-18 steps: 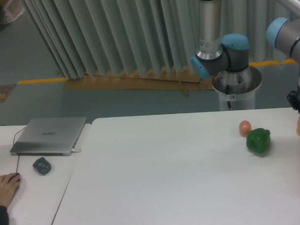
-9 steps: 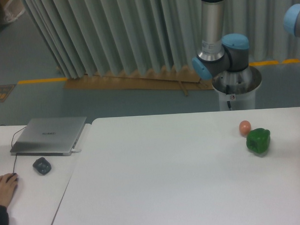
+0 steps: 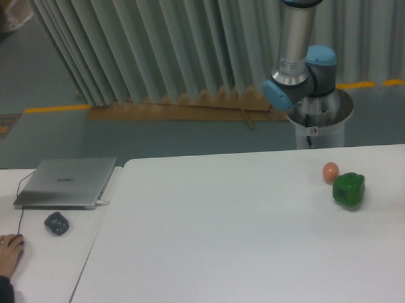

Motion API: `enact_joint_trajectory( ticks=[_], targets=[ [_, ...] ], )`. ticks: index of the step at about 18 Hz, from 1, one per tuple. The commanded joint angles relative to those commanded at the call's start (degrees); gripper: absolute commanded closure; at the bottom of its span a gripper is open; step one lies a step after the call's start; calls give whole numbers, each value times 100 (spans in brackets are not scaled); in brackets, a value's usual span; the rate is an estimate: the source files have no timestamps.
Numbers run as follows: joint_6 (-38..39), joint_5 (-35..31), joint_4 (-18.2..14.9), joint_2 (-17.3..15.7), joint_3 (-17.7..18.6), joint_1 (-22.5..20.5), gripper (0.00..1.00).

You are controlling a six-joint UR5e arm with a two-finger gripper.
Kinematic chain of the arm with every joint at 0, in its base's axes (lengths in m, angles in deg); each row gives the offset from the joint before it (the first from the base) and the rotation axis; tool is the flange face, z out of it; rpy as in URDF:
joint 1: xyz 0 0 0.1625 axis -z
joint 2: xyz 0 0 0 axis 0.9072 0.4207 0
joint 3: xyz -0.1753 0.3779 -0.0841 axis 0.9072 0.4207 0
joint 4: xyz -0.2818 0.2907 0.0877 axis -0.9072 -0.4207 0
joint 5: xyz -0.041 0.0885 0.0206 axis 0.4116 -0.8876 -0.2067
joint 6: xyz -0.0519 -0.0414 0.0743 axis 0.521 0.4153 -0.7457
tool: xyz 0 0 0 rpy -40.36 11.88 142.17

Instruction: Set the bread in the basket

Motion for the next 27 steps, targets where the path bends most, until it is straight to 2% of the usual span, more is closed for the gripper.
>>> enact_joint_trajectory(
  ticks=[6, 7, 10, 11, 12, 13, 14, 18, 21, 27],
  targets=[
    [-1231, -254, 535, 114, 53, -211, 64],
    [-1267, -298, 580, 140, 61, -220, 61],
    [-1162, -308, 589, 228, 88, -194, 61],
    [-1162, -299, 589, 237, 88, -203, 56],
    [-1153, -299, 589, 246, 88, -203, 41],
    [-1153, -299, 589, 255, 88, -203, 9],
    [-1135, -290, 598, 264, 97, -203, 0],
    [-828, -229, 598, 273, 97, -159, 0],
    [-259, 341, 624, 211, 79, -97, 0],
    [1199, 518, 563, 150, 97, 622, 0]
  ],
)
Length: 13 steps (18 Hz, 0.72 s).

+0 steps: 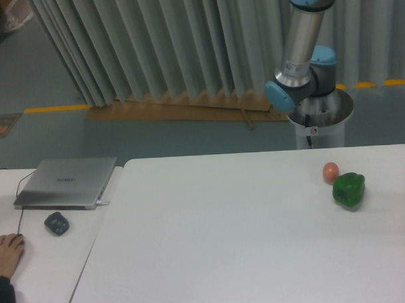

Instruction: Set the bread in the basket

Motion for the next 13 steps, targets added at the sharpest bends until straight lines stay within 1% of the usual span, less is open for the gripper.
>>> enact_joint_trajectory(
  ticks=[3, 6, 7, 9, 12, 13],
  targets=[
    [555, 9, 0, -26, 35, 334, 0],
    [820, 18, 9, -26, 131, 721, 0],
    [986, 166, 26, -26, 167, 957, 0],
    [1180, 526, 26, -26, 176, 1170, 0],
    [1207, 563, -26, -105, 193, 1469, 0],
    [1207, 545, -192, -105, 202, 1496, 0]
  ],
)
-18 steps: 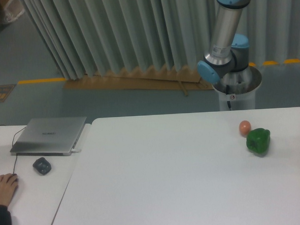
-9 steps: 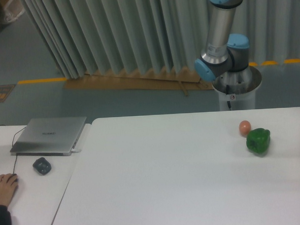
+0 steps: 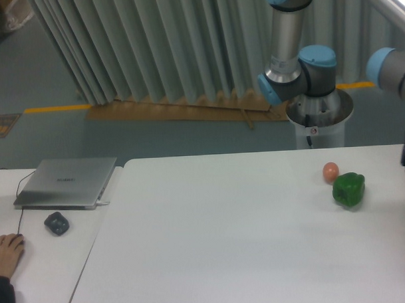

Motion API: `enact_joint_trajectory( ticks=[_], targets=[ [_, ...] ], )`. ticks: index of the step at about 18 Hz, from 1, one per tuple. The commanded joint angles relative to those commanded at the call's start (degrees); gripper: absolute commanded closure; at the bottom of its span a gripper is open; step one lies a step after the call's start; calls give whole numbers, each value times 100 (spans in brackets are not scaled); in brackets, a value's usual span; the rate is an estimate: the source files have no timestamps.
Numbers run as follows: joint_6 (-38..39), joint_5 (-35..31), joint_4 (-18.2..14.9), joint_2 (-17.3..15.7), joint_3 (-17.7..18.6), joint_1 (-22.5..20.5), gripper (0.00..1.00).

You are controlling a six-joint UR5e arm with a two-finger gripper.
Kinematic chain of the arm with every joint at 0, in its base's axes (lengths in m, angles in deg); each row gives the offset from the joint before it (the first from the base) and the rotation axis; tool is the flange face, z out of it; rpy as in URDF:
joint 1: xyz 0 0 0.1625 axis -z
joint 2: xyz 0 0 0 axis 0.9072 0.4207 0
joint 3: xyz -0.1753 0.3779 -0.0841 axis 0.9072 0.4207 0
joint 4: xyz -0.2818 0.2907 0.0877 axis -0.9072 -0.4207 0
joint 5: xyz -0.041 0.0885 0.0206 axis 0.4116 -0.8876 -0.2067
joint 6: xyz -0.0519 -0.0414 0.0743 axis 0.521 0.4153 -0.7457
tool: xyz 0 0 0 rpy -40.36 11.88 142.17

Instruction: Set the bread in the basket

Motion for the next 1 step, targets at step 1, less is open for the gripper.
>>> enact_joint_trajectory(
  ticks=[1],
  targets=[
    [0, -18, -115, -17, 0, -8, 0]
  ],
)
